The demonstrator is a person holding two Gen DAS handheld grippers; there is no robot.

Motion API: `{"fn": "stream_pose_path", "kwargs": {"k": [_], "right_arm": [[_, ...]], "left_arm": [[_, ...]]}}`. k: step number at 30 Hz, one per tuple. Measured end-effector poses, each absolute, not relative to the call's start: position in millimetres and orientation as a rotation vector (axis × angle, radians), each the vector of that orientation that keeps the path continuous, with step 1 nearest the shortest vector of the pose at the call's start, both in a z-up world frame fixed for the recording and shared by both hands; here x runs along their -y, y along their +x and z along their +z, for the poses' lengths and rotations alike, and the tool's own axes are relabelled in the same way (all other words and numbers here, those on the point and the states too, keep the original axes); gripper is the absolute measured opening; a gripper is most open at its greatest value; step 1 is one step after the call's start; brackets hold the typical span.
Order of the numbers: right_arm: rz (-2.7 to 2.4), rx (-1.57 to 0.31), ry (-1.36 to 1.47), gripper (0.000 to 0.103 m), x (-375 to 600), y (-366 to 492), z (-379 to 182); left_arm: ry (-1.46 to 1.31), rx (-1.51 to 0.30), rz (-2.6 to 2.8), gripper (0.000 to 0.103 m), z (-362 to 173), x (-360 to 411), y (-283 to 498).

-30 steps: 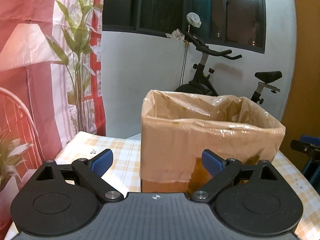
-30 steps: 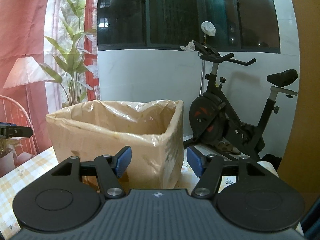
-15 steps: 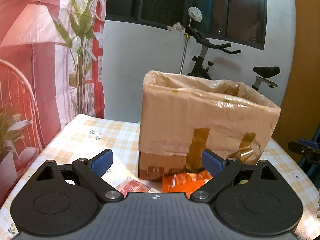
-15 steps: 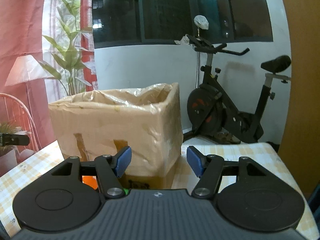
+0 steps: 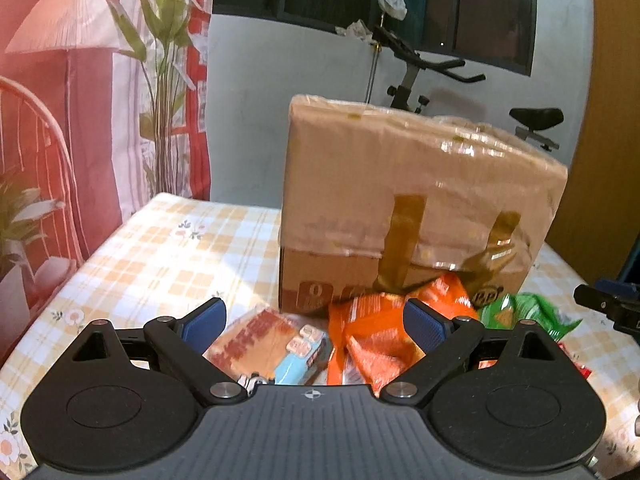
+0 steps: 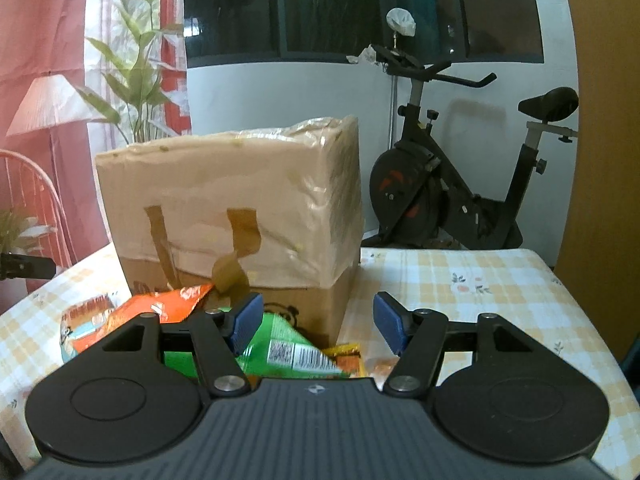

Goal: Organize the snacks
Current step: 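Move both tools back down toward the remaining snacks on the table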

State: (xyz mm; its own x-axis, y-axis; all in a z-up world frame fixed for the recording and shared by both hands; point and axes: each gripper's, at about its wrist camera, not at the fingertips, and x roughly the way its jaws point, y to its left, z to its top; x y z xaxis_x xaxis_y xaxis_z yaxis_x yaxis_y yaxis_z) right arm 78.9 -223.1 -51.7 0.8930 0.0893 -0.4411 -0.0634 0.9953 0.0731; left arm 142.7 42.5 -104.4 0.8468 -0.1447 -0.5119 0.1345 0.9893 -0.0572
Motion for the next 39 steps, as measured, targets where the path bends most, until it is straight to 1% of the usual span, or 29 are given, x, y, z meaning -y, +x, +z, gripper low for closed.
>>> {"fn": "stream_pose_path", "kwargs": {"k": [10, 18, 23, 39], "right_arm": [[0.046, -0.522, -0.051, 0.065, 227, 73, -82], [-0.022, -0.551, -0.028, 0.065, 252, 68, -98], [-0.039, -0.623, -0.017, 0.065, 260, 66, -111], [-0.027, -0.753, -0.054, 0.064, 250, 77, -139]], "left_arm": [[-0.074, -0.571, -0.108, 0.096, -124, -46, 138], [-0.077, -0.582, -0.097, 0.096, -132, -42, 136], [-0.095, -0.590, -0.083, 0.096, -136, -46, 134], [-0.099, -0.612, -0.098, 0.096, -145, -43, 129]]}}
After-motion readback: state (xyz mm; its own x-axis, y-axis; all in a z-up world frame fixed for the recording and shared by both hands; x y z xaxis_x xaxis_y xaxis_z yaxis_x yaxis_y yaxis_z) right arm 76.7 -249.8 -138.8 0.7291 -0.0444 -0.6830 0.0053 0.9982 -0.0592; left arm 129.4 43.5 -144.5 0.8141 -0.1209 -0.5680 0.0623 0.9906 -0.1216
